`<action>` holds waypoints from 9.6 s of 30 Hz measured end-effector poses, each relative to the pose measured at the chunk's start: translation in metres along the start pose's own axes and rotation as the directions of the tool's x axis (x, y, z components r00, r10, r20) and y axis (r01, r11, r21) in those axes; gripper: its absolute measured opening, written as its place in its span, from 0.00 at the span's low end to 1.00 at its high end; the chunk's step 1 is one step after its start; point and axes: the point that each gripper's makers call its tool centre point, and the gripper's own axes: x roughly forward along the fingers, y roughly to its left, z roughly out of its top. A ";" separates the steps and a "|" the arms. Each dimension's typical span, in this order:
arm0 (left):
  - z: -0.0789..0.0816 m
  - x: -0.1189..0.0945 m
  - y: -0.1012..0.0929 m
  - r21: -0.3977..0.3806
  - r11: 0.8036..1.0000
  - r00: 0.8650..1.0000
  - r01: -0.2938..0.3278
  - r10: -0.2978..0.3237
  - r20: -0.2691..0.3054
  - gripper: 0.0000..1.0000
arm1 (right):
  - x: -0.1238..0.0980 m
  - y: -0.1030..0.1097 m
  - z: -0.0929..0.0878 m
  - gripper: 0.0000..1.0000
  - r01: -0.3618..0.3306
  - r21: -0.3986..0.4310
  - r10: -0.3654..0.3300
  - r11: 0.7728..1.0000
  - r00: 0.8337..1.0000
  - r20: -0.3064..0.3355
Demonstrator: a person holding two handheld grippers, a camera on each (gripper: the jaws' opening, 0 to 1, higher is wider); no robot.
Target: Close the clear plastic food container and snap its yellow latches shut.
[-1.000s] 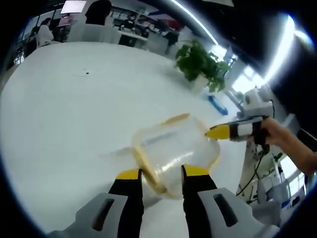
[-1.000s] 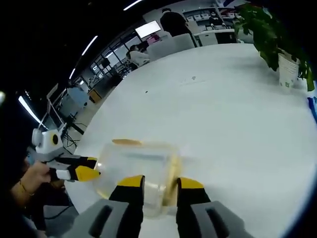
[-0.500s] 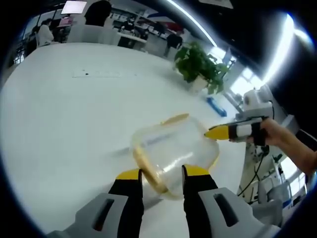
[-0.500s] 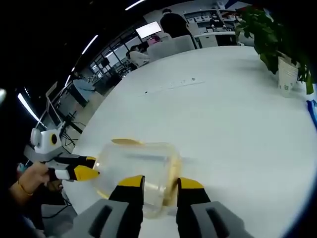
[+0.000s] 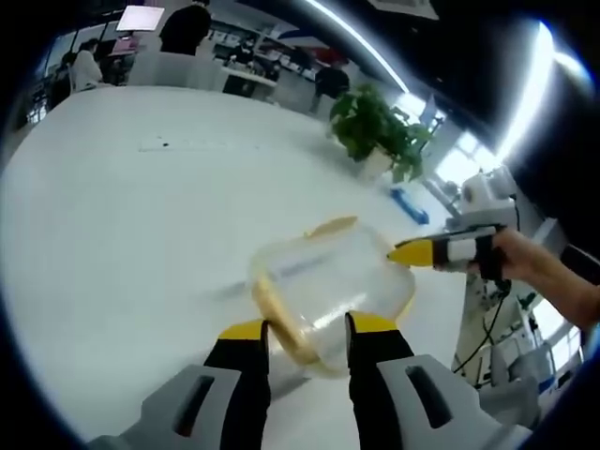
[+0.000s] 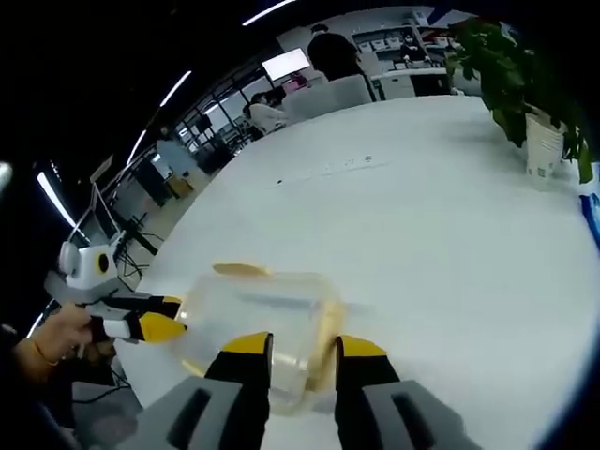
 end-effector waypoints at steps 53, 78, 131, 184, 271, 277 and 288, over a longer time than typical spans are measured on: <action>0.035 -0.001 -0.050 0.488 0.873 0.999 0.010 -0.032 0.036 0.48 | 0.004 0.053 0.012 0.31 -0.154 -0.488 0.139 0.859 0.988 -0.066; 0.027 0.013 -0.059 0.537 0.841 0.998 0.062 -0.058 -0.025 0.47 | 0.022 0.067 0.028 0.28 -0.237 -0.619 0.177 0.748 0.971 -0.158; 0.014 0.018 -0.069 0.596 0.797 0.995 0.101 -0.072 -0.072 0.48 | 0.033 0.065 0.025 0.30 -0.315 -0.668 0.171 0.674 0.947 -0.273; -0.007 0.031 -0.059 0.791 0.611 0.998 0.034 0.024 -0.062 0.48 | 0.048 0.068 0.021 0.34 -0.373 -0.710 0.152 0.597 0.922 -0.356; -0.004 0.030 -0.059 0.752 0.652 0.993 0.094 -0.011 -0.115 0.43 | 0.067 0.066 0.008 0.35 -0.724 -0.419 -0.092 0.548 0.446 -0.890; -0.005 0.031 -0.060 0.755 0.649 0.994 0.092 -0.010 -0.113 0.43 | 0.066 0.067 0.007 0.36 -0.716 -0.433 -0.091 0.547 0.463 -0.882; -0.010 0.036 -0.061 0.791 0.612 0.997 -0.017 0.070 -0.032 0.43 | 0.064 0.068 0.004 0.38 -0.706 -0.455 -0.075 0.543 0.499 -0.864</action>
